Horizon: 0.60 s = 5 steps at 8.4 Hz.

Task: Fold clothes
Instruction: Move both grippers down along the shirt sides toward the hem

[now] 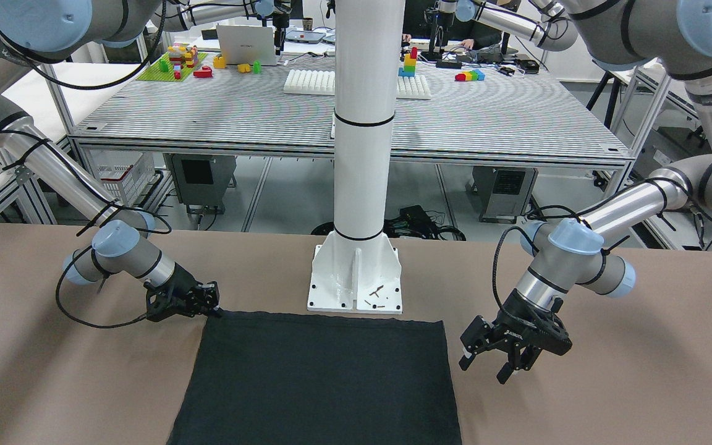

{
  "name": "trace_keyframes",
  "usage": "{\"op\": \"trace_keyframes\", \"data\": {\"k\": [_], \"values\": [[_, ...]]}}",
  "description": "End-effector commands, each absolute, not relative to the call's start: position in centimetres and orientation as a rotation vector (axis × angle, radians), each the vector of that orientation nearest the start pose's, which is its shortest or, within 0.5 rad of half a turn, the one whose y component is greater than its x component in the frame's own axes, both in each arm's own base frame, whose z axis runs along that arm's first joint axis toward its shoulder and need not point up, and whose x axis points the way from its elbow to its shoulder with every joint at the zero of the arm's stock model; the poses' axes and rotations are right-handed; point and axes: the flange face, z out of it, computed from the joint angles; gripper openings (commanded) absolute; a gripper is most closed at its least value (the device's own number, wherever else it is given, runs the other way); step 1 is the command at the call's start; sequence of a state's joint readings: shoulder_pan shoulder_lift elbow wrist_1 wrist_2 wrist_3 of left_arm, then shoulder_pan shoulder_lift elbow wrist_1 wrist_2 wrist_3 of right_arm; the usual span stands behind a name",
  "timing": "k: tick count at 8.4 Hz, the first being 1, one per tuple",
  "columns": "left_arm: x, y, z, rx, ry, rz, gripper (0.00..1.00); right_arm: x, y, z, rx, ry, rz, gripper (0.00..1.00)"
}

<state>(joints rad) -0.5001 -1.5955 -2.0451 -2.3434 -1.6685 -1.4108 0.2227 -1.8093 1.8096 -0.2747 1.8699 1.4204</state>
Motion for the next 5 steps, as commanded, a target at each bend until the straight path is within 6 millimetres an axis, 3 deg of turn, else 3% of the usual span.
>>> {"op": "trace_keyframes", "data": {"k": [1,3,5], "values": [[36.4,-33.7,33.4,0.332,1.234,-0.226,0.94,-37.4,-19.3,50.9,-0.012,-1.302,-0.125,0.00],[36.2,-33.5,33.0,0.332,1.243,-0.224,0.94,-36.5,-19.1,50.7,-0.002,-1.346,-0.133,0.00],[37.1,-28.7,33.0,0.318,1.244,-0.169,0.94,-36.1,-19.1,50.6,0.004,-1.370,-0.137,0.00]]}}
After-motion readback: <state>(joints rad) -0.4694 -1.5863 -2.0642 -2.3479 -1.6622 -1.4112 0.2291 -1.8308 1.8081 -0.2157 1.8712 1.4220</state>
